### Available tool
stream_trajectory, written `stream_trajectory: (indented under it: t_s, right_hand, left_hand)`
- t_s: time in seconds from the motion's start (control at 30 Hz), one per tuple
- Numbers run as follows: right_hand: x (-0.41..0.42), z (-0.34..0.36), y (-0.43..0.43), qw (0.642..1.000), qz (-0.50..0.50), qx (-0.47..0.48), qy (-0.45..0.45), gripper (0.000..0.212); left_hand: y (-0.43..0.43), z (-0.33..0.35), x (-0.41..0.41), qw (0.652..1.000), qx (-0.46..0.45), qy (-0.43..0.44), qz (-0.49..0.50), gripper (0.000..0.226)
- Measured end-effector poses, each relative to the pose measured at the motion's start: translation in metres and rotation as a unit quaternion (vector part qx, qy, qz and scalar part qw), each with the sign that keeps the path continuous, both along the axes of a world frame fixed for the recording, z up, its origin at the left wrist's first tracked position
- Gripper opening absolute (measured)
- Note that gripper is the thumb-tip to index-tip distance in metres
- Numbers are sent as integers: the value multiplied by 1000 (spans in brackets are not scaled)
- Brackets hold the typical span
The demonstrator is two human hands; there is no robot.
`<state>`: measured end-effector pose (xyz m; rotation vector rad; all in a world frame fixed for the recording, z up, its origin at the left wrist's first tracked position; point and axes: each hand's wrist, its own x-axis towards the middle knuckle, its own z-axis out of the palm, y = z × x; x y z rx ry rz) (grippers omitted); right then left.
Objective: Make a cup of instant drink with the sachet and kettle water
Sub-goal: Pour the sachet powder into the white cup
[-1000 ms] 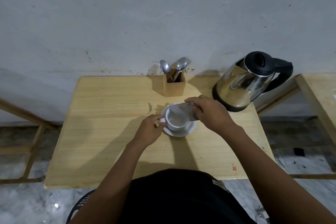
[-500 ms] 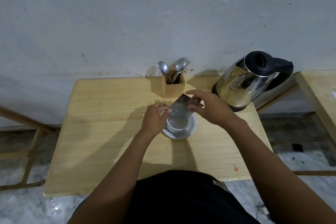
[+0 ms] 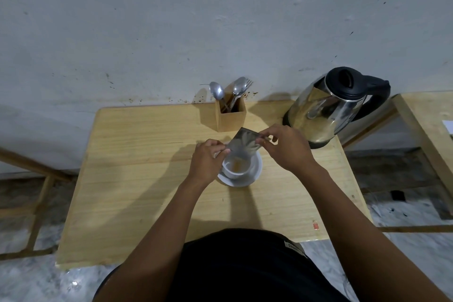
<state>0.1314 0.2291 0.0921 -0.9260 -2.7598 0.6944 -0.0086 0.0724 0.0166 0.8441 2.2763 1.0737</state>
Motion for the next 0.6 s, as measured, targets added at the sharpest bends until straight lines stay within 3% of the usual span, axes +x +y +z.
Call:
stream_trajectory:
  t_s: [0.3,0.6]
  right_hand:
    - [5,-9,-8,999,-14,28,30,9]
    - [12,-16,-13,998,-20,-34,54,11]
  left_hand:
    - [-3,0,3,999,-16,43,2,25]
    - [-5,-1,4,999,-11,49,21,24]
